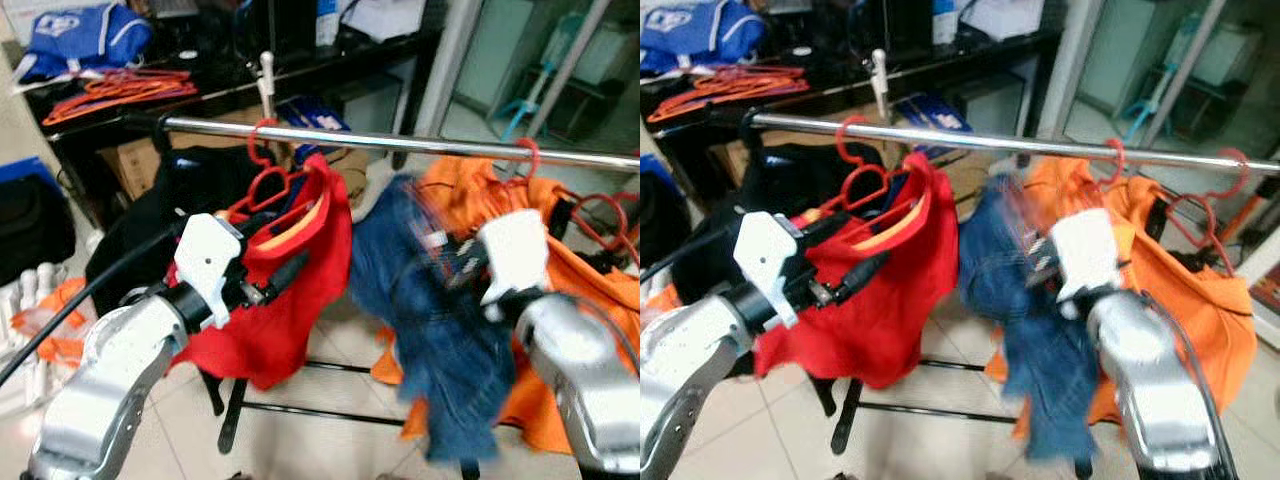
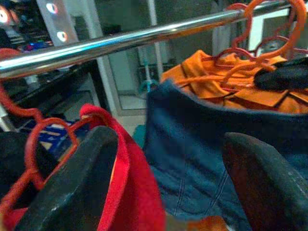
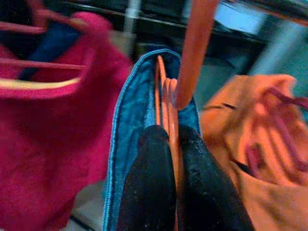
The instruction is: Hang hanger
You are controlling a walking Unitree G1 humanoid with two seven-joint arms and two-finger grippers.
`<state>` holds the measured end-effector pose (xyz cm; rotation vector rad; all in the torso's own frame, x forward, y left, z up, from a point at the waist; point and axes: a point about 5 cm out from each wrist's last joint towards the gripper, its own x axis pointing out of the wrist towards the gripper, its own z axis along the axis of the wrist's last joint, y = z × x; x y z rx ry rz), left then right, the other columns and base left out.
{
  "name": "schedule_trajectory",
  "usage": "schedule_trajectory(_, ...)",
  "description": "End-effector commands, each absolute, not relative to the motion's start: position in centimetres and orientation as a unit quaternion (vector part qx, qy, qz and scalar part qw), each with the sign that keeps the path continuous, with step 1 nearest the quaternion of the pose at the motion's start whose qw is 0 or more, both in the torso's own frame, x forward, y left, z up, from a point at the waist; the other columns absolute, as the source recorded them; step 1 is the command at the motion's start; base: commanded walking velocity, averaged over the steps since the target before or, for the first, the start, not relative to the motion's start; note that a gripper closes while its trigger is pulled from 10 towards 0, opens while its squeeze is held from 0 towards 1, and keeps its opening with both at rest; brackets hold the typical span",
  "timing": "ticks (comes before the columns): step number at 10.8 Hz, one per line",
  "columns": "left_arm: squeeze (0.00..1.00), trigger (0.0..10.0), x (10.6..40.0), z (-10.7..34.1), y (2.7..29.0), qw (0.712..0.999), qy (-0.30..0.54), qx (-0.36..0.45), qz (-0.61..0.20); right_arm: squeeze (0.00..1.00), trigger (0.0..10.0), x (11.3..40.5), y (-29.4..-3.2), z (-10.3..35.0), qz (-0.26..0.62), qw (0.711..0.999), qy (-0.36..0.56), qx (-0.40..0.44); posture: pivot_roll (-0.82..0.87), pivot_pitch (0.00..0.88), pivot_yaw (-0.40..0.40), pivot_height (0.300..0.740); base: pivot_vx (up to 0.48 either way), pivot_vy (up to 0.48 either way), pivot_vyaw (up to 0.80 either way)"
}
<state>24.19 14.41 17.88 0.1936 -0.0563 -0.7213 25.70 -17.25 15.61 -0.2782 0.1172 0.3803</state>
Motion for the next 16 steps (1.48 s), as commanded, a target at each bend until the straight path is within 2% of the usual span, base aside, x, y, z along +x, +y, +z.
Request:
schedule_trajectory(1, 0.00, 10.0, 24.4, 17.8, 14.2, 0.928, -0.028, 0.097, -0.360, 0.00, 0.0, 25.3, -16.4, 17.0, 0.218, 0.965, 0.010, -0.148, -0.07, 0.000, 0.002, 0.740, 0.000, 0.000, 0.00)
schedule_trajectory(2, 1.00, 10.0, 24.5, 17.5, 14.4, 0.926, -0.005, 0.055, -0.374, 0.00, 0.0, 24.4, -16.2, 17.5, 0.253, 0.951, -0.028, -0.176, -0.07, 0.000, -0.003, 0.740, 0.000, 0.000, 0.00)
schedule_trajectory(3, 1.00, 10.0, 24.6, 17.1, 14.7, 0.920, 0.024, 0.023, -0.389, 0.00, 0.0, 23.1, -16.6, 18.1, 0.272, 0.936, -0.069, -0.214, -0.06, 0.000, -0.003, 0.740, 0.000, 0.000, 0.00)
schedule_trajectory(5, 1.00, 10.0, 25.7, 16.7, 15.2, 0.927, 0.038, 0.016, -0.373, 0.00, 0.0, 21.6, -17.3, 18.2, 0.278, 0.921, -0.097, -0.256, -0.07, 0.000, 0.006, 0.740, 0.000, 0.000, 0.00)
schedule_trajectory(8, 1.00, 10.0, 26.1, 17.1, 14.5, 0.920, 0.037, -0.038, -0.389, 0.00, 0.0, 19.7, -18.3, 16.6, 0.288, 0.901, -0.072, -0.316, -0.08, 0.000, 0.020, 0.740, 0.000, 0.000, 0.00)
schedule_trajectory(9, 0.00, 10.0, 26.1, 16.8, 14.1, 0.916, 0.043, -0.045, -0.396, 0.00, 0.0, 19.6, -17.9, 16.4, 0.291, 0.901, -0.076, -0.314, -0.09, 0.000, 0.020, 0.740, 0.000, 0.000, 0.00)
schedule_trajectory(12, 0.00, 10.0, 26.4, 15.6, 13.0, 0.912, 0.069, -0.005, -0.404, 0.00, 0.0, 18.8, -16.6, 15.5, 0.324, 0.883, -0.073, -0.330, -0.09, 0.000, 0.022, 0.740, 0.000, 0.000, 0.00)
schedule_trajectory(13, 0.00, 10.0, 27.3, 15.0, 13.2, 0.927, 0.077, 0.017, -0.367, 0.00, 0.0, 18.7, -16.1, 15.9, 0.325, 0.883, -0.085, -0.329, -0.10, 0.000, 0.024, 0.740, 0.000, 0.000, 0.00)
schedule_trajectory(16, 0.00, 10.0, 28.0, 14.6, 12.7, 0.933, 0.086, -0.038, -0.348, 0.00, 0.0, 18.5, -15.7, 15.9, 0.328, 0.877, -0.095, -0.337, -0.10, 0.000, 0.029, 0.740, 0.000, 0.000, 0.00)
